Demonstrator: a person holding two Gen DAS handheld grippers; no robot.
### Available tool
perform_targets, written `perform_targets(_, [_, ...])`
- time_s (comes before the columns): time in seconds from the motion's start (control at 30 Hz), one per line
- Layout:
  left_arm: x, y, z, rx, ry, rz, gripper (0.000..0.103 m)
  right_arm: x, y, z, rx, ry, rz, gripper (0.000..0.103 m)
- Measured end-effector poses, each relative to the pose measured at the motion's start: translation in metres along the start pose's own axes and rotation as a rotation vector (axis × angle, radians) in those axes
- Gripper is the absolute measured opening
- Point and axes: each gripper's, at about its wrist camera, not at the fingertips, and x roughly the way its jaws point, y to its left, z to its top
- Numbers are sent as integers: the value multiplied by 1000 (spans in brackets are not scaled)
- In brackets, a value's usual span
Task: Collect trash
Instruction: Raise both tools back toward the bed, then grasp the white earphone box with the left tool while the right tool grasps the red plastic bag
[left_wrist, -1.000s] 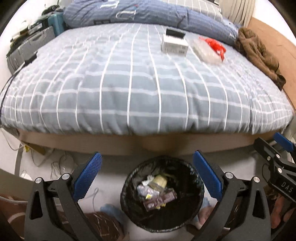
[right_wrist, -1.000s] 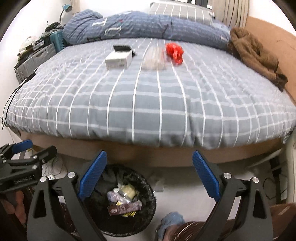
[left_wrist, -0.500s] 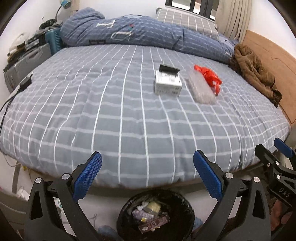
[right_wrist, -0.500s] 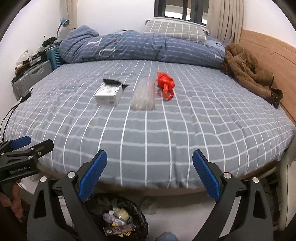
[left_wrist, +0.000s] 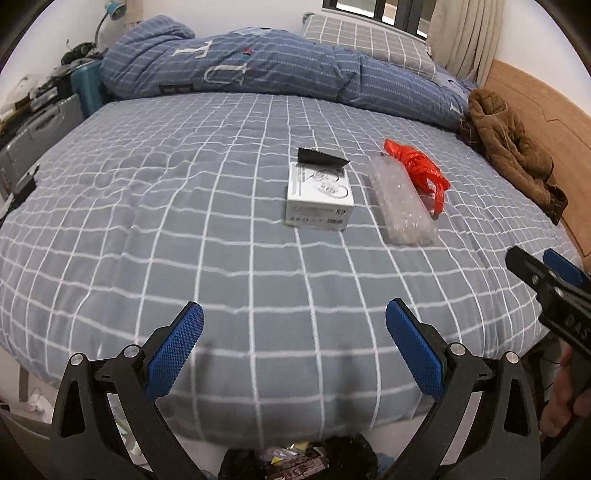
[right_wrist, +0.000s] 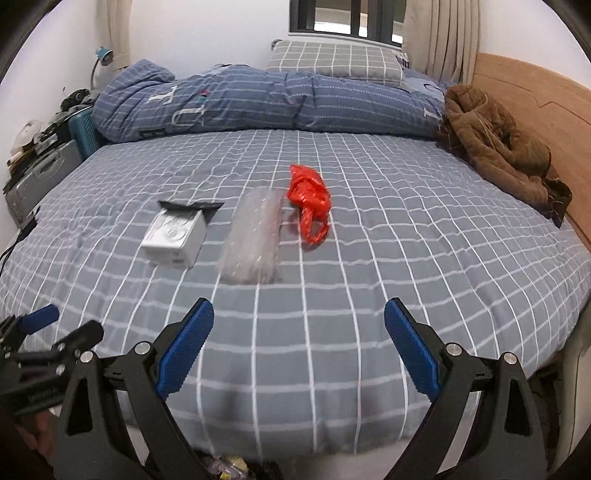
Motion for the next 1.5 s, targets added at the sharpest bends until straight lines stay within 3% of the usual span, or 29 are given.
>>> perform_targets(0.57, [75, -19, 71, 8, 16, -8, 97, 116, -15, 93, 14, 25, -10, 86])
perform_targets(0.93, [122, -17, 91, 1, 63, 46, 94, 181, -22, 119, 33, 80, 3, 78])
perform_targets(1.1, [132, -27, 91, 52, 64, 74, 87, 197, -19, 119, 31, 109, 21, 64])
perform_targets(1.27, [140, -29, 90, 67, 88, 49, 68, 204, -15, 116, 23, 132, 43, 44])
perform_targets(1.3, [141, -31, 90, 73, 88, 54, 68, 205, -14, 116, 23, 137, 46, 41])
perform_targets(1.37, [140, -32, 89, 80, 85, 58, 68, 207, -14, 114, 29, 150, 58, 25])
perform_targets(1.5, [137, -32, 91, 84, 80, 48, 68, 203, -14, 115, 29, 139, 58, 14])
